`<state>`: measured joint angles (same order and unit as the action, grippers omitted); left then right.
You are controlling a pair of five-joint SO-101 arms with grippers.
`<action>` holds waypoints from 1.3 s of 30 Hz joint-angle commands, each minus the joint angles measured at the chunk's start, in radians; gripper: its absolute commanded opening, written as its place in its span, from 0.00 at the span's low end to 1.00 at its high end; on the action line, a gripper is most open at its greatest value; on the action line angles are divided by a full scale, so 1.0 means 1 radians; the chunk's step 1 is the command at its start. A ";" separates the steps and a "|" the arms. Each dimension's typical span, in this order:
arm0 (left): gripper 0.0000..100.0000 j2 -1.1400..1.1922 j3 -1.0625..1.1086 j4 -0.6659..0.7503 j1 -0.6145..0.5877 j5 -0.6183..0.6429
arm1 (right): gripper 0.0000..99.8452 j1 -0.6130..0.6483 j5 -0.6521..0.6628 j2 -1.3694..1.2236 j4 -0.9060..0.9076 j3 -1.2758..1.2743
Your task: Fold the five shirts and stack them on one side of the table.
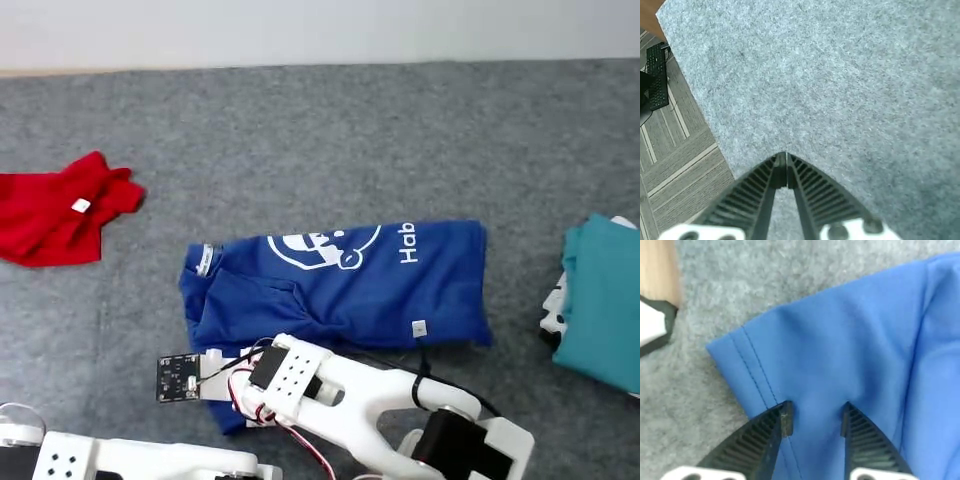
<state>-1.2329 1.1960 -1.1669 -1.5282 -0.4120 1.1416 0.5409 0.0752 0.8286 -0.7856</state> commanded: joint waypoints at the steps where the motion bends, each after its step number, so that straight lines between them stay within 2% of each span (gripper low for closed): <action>1: 0.02 -0.008 -0.004 0.025 -0.006 -0.005 | 0.16 -0.016 0.015 -0.030 -0.025 0.049; 8: 0.02 -0.008 -0.004 0.025 -0.003 -0.005 | 0.05 -0.022 0.018 -0.041 -0.050 0.069; 13: 0.02 -0.008 -0.004 0.025 -0.003 -0.005 | 0.04 -0.024 0.018 -0.041 -0.070 0.066; 16: 0.02 -0.008 -0.004 0.025 -0.003 -0.005 | 0.01 -0.024 0.018 -0.030 -0.067 0.071; 23: 0.02 -0.008 -0.007 0.043 -0.003 -0.005 | 0.01 -0.036 0.020 0.084 -0.038 0.072; 31: 0.02 -0.008 -0.010 0.066 -0.003 -0.005 | 0.01 -0.180 0.020 0.150 -0.041 0.089; 39: 0.02 -0.008 -0.010 0.066 -0.002 -0.005 | 0.01 -0.338 0.015 -0.015 -0.031 0.287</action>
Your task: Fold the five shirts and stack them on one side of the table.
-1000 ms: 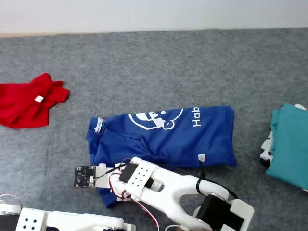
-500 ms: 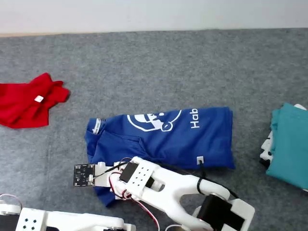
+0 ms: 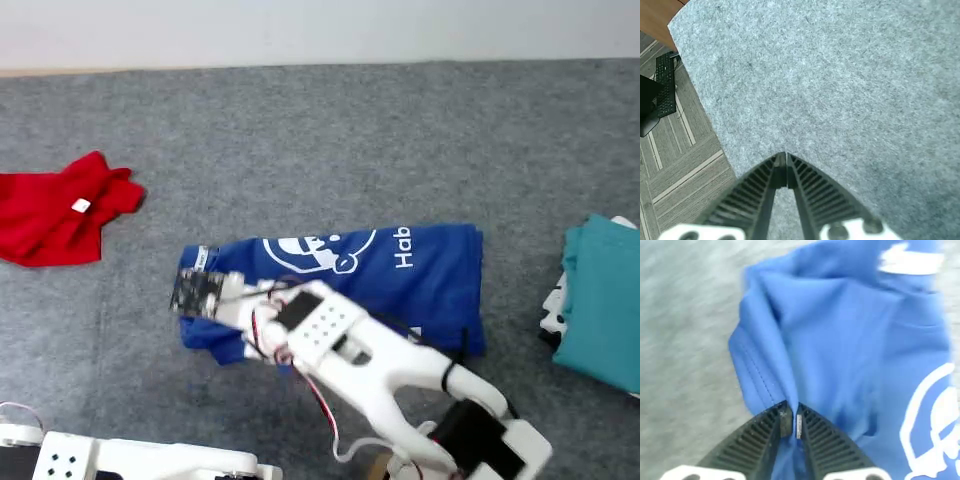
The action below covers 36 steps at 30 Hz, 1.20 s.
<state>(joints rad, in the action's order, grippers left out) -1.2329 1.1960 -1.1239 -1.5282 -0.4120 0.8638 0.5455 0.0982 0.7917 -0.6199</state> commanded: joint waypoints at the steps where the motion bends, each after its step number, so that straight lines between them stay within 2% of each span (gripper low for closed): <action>1: 0.02 -0.008 -0.010 0.023 -0.002 -0.005 | 0.01 -0.076 0.011 -0.068 0.008 0.155; 11: 0.02 -0.008 -0.010 0.023 -0.002 -0.005 | 0.02 -0.136 0.012 -0.271 0.171 0.442; 15: 0.02 -0.008 -0.010 0.023 -0.002 -0.005 | 0.15 -0.145 0.006 -0.274 0.252 0.470; 17: 0.02 -0.008 -0.008 0.023 -0.002 -0.005 | 0.21 -0.156 -0.044 -0.272 0.280 0.474; 19: 0.02 -0.008 -0.008 0.023 -0.002 -0.005 | 0.22 -0.174 -0.107 -0.275 0.297 0.505; 22: 0.02 -0.008 -0.008 0.023 -0.002 -0.005 | 0.22 -0.214 -0.123 -0.282 0.311 0.551; 25: 0.02 -0.008 -0.008 0.023 -0.002 -0.005 | 0.22 -0.223 -0.124 -0.268 0.341 0.569; 28: 0.02 -0.008 -0.008 0.023 -0.002 -0.005 | 0.21 -0.168 -0.126 -0.245 0.458 0.620; 32: 0.02 -0.008 -0.008 0.023 -0.002 -0.005 | 0.11 -0.067 -0.127 -0.231 0.565 0.655; 36: 0.02 -0.008 -0.008 0.021 -0.002 -0.005 | 0.00 0.010 -0.127 -0.254 0.578 0.641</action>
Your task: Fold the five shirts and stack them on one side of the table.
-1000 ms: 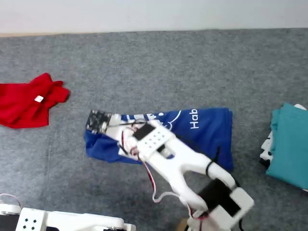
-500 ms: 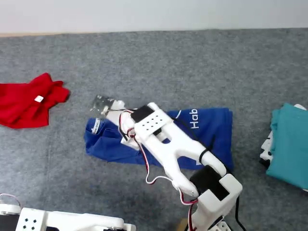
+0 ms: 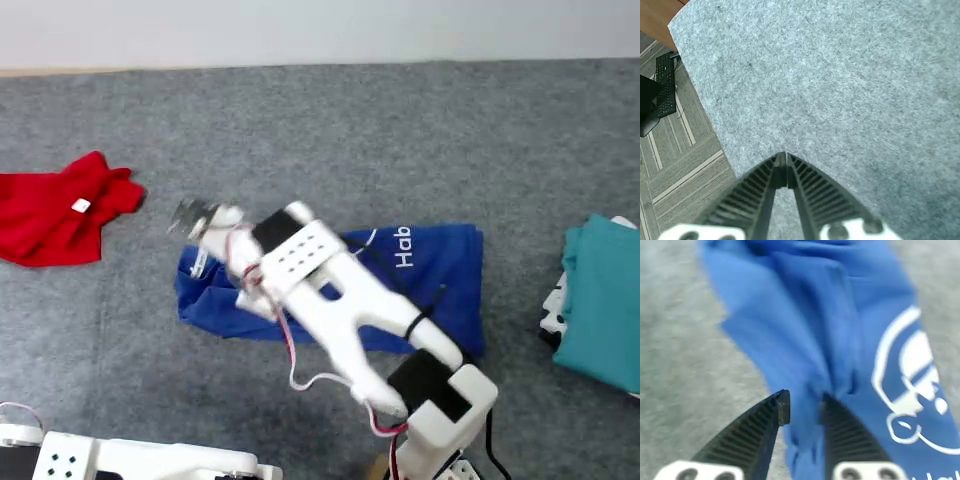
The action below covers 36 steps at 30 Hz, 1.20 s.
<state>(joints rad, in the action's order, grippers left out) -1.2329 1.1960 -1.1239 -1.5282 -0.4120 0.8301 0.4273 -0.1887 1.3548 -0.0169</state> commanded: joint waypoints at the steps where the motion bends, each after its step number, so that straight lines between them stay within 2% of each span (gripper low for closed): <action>1: 0.02 -0.008 -0.008 0.020 -0.002 -0.005 | 0.01 0.056 -0.009 0.021 0.012 0.037; 7: 0.02 -0.008 -0.007 0.018 -0.003 -0.005 | 0.01 0.041 -0.005 -0.110 -0.097 0.038; 12: 0.02 -0.008 -0.005 0.017 -0.008 -0.005 | 0.01 -0.056 -0.002 -0.196 -0.249 0.057; 17: 0.02 -0.008 -0.005 0.017 -0.008 -0.005 | 0.01 -0.186 0.075 -0.280 -0.300 0.239; 21: 0.02 -0.008 -0.005 0.017 -0.005 -0.005 | 0.01 -0.206 0.078 -0.323 -0.183 0.436; 25: 0.02 -0.008 -0.005 0.017 -0.003 -0.005 | 0.01 -0.143 0.078 -0.325 -0.015 0.546; 32: 0.02 -0.008 -0.005 0.021 -0.002 -0.005 | 0.01 0.025 0.075 -0.334 0.249 0.585; 36: 0.02 -0.008 -0.004 0.017 -0.002 -0.005 | 0.01 0.067 0.020 -0.367 0.266 0.546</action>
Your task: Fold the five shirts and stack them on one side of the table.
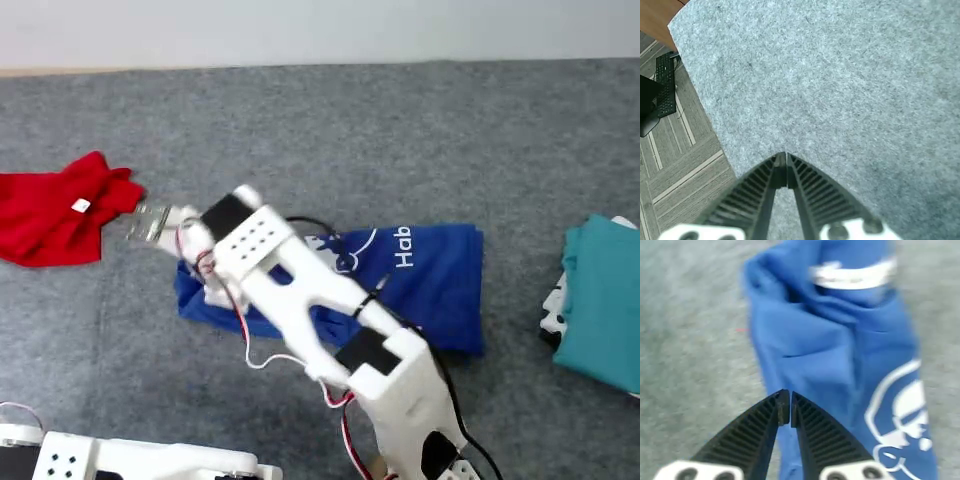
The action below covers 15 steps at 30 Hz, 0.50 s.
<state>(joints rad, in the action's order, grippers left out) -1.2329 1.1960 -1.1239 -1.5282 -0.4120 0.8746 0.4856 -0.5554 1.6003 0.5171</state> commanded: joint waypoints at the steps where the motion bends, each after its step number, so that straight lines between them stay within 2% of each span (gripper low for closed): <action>1: 0.02 -0.008 -0.004 0.017 -0.002 -0.005 | 0.01 0.024 -0.052 -0.019 0.015 0.009; 4: 0.02 -0.008 -0.004 0.017 -0.002 -0.005 | 0.01 0.010 -0.054 -0.099 -0.031 0.009; 9: 0.02 -0.008 -0.004 0.017 -0.002 -0.005 | 0.01 -0.119 0.005 -0.176 -0.188 0.038; 15: 0.02 -0.008 -0.004 0.017 -0.002 -0.005 | 0.01 -0.243 0.031 -0.180 -0.209 0.252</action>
<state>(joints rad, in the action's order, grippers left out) -1.2329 1.1960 -1.1239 -1.5282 -0.4120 0.6843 0.5010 -0.7472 1.4101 0.6352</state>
